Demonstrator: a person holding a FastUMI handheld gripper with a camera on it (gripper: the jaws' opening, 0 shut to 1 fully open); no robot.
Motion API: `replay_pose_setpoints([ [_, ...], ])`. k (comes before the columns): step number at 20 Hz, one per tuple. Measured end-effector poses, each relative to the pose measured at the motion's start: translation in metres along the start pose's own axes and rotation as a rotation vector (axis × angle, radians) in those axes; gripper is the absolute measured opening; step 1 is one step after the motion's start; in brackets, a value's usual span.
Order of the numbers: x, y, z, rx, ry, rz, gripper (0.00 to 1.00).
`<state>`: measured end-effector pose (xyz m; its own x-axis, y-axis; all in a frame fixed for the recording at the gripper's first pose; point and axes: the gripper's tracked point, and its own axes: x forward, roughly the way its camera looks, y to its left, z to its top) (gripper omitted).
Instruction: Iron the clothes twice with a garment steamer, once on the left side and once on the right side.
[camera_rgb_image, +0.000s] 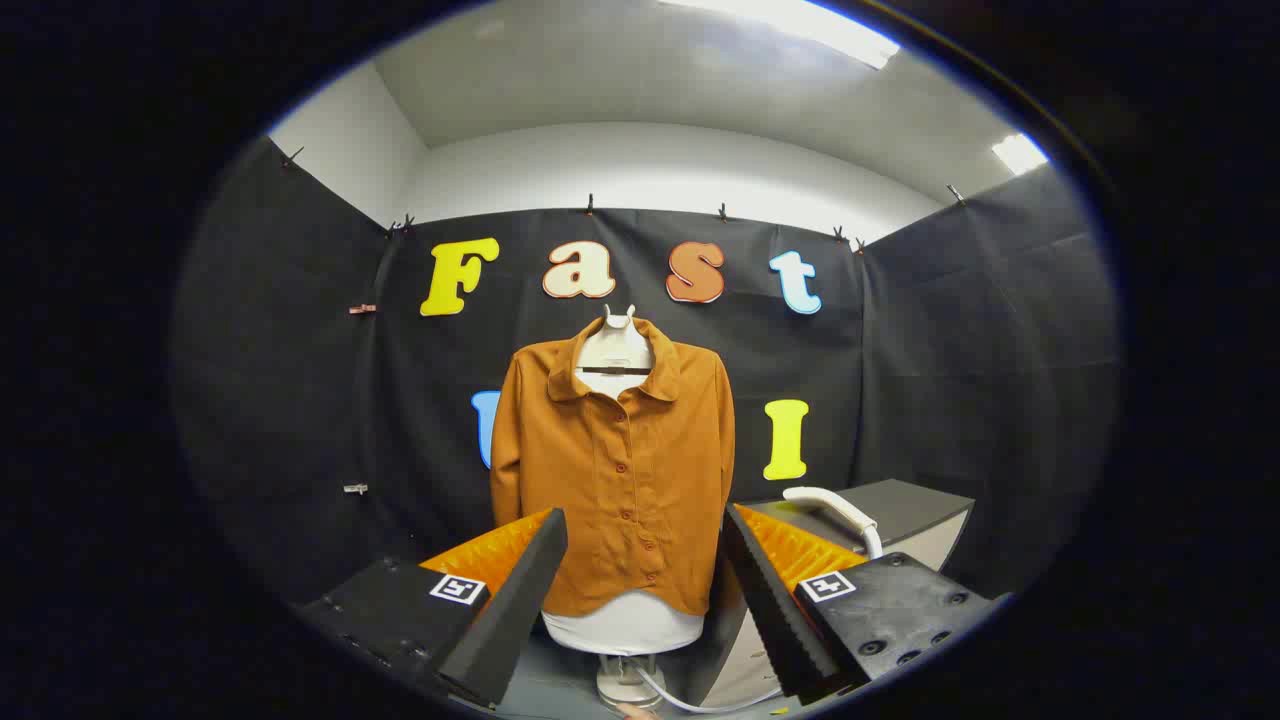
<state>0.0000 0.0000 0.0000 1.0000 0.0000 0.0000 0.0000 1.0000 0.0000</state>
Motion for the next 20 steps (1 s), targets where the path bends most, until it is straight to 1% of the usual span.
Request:
replay_pose_setpoints([
  [4,-0.003,0.005,-0.002,-0.013,0.011,0.010,0.98],
  [10,-0.010,0.011,0.006,-0.029,-0.014,0.017,0.98],
  [20,-0.004,0.010,0.002,-0.026,0.004,-0.006,0.98],
])
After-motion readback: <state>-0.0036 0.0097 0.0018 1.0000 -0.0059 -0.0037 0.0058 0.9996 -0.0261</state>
